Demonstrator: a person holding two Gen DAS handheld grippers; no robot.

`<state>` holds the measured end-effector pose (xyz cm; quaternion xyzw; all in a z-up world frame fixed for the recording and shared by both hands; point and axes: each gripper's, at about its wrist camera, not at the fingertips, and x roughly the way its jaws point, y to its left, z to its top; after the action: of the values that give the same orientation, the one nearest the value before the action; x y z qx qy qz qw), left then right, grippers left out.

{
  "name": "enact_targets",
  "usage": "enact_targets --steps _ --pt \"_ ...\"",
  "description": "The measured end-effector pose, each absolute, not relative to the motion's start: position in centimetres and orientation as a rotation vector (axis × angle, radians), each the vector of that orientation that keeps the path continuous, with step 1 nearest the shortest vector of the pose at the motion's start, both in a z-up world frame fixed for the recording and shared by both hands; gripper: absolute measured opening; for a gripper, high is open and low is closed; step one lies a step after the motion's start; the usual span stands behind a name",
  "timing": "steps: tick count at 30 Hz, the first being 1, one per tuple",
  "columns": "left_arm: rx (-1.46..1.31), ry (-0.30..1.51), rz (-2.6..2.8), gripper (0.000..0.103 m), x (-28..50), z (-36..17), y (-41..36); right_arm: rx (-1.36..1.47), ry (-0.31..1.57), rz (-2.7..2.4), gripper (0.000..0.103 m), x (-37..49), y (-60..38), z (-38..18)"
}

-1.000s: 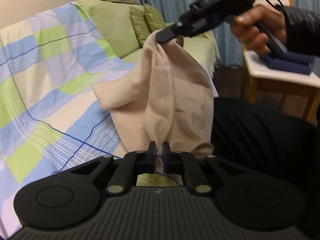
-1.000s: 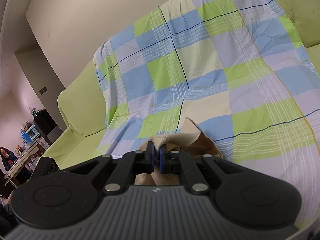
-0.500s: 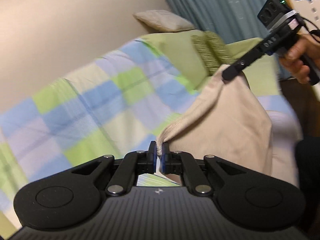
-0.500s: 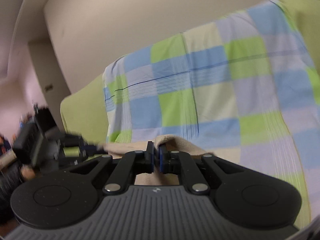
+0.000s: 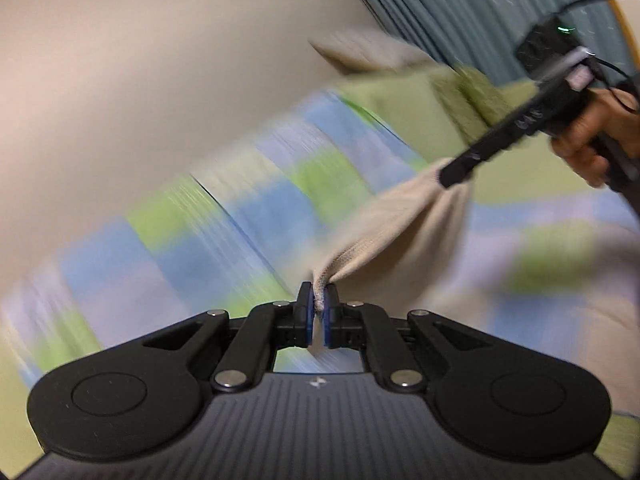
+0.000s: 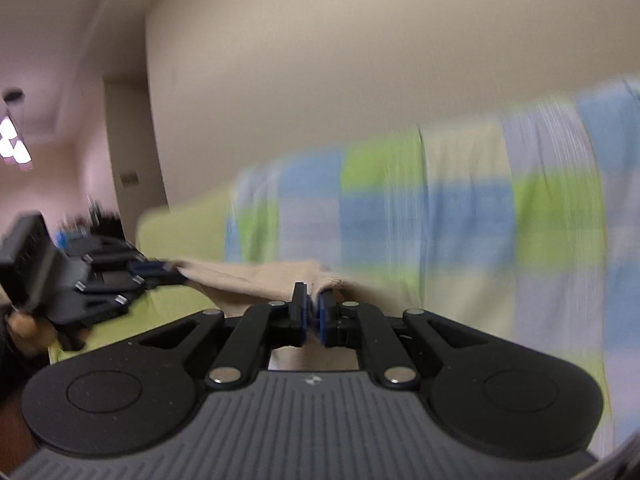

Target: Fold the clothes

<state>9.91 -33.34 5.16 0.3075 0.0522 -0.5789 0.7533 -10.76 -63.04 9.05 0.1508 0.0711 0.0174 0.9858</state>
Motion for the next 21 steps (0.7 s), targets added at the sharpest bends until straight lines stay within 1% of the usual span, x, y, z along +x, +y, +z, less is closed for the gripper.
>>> enact_targets --steps 2,4,9,13,14,16,19,20,21 --pt "0.681 0.191 -1.282 0.003 9.2 2.2 -33.1 0.402 0.215 0.022 0.006 -11.7 -63.1 5.2" --pt "0.688 0.325 -1.303 0.002 7.4 -2.4 -31.7 0.492 0.324 -0.009 0.006 -13.5 -62.2 0.1" --pt "0.639 0.417 -1.348 0.002 5.6 -4.8 -29.1 0.606 0.431 -0.031 0.006 -16.9 -60.6 -5.4" --pt "0.637 0.422 -1.391 0.002 5.1 -4.0 -27.8 0.641 0.439 -0.051 0.008 -18.5 -60.2 -6.7" --pt "0.642 0.418 -1.392 0.002 5.1 -4.0 -27.8 0.639 0.425 -0.06 0.011 -18.6 -60.4 -6.7" --pt "0.634 0.422 -1.396 0.002 5.0 -3.8 -27.5 0.638 0.409 -0.061 0.025 -18.5 -60.6 -6.3" --pt "0.66 0.417 -1.416 0.002 4.5 -3.8 -27.3 0.614 0.383 -0.04 0.028 -17.4 -61.0 -5.3" --pt "0.663 0.418 -1.422 0.002 4.3 -3.7 -27.4 0.581 0.387 -0.033 0.029 -16.1 -60.9 -5.0" --pt "0.673 0.423 -1.438 0.002 4.0 -3.6 -26.9 0.569 0.392 -0.032 0.033 -15.4 -61.0 -4.9"
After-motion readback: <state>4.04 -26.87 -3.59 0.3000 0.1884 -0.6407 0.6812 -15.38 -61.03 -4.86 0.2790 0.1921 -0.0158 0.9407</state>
